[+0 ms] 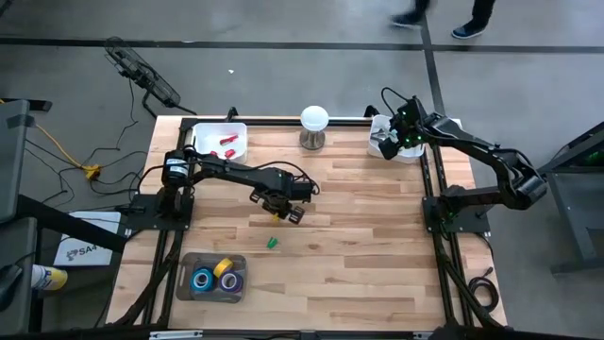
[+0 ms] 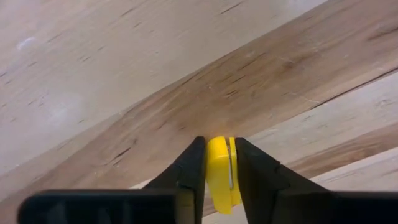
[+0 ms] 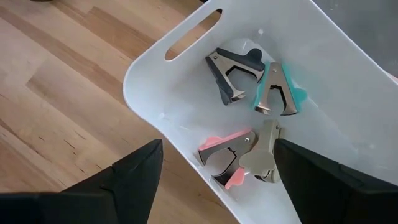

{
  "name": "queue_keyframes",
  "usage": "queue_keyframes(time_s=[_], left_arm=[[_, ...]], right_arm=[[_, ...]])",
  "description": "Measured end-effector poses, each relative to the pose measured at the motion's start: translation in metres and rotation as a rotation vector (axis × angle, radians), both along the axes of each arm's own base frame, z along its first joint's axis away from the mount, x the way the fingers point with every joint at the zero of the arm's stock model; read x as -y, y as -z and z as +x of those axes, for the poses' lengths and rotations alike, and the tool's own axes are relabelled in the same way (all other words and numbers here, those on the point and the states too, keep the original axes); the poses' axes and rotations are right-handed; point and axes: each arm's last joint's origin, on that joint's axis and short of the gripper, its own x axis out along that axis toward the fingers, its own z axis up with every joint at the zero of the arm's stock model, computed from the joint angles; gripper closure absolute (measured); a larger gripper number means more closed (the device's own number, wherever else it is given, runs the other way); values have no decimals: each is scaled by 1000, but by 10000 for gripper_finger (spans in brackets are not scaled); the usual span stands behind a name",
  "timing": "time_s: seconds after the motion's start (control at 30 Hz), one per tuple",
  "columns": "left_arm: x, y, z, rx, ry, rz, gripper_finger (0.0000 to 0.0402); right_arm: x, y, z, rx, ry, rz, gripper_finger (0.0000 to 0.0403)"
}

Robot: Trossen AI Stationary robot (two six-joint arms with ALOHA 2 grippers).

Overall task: Pick and place Stapler, Stapler remover, tape
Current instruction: Put the yellow stapler into the left white bin

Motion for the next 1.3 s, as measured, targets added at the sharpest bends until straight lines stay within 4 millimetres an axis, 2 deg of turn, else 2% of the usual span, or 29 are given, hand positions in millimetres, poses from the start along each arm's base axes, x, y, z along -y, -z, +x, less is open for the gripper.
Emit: queue_keyframes(time_s=[0.07, 0.37, 0.5, 0.7, 0.97, 1.13, 1.3], left_arm=[[0, 0, 0, -1, 0, -2, 347], [0, -8, 0, 11, 25, -1, 348], [-6, -26, 4, 4, 35, 23, 348], [-28, -50, 6, -18, 5, 103, 348], [-75, -74, -10, -157, 15, 182, 348], [-116, -82, -29, -251, 19, 202, 348], [-158, -92, -50, -242, 0, 213, 348]], right_arm=[[0, 0, 0, 0, 0, 0, 104], [-1, 1, 0, -5, -27, 13, 104], [-2, 1, 0, 3, -42, 20, 104], [-2, 1, 0, 3, -78, 18, 104], [-1, -1, 2, 27, -96, 2, 104], [0, -1, 3, 46, -104, -1, 104], [0, -1, 3, 57, -81, 9, 104]])
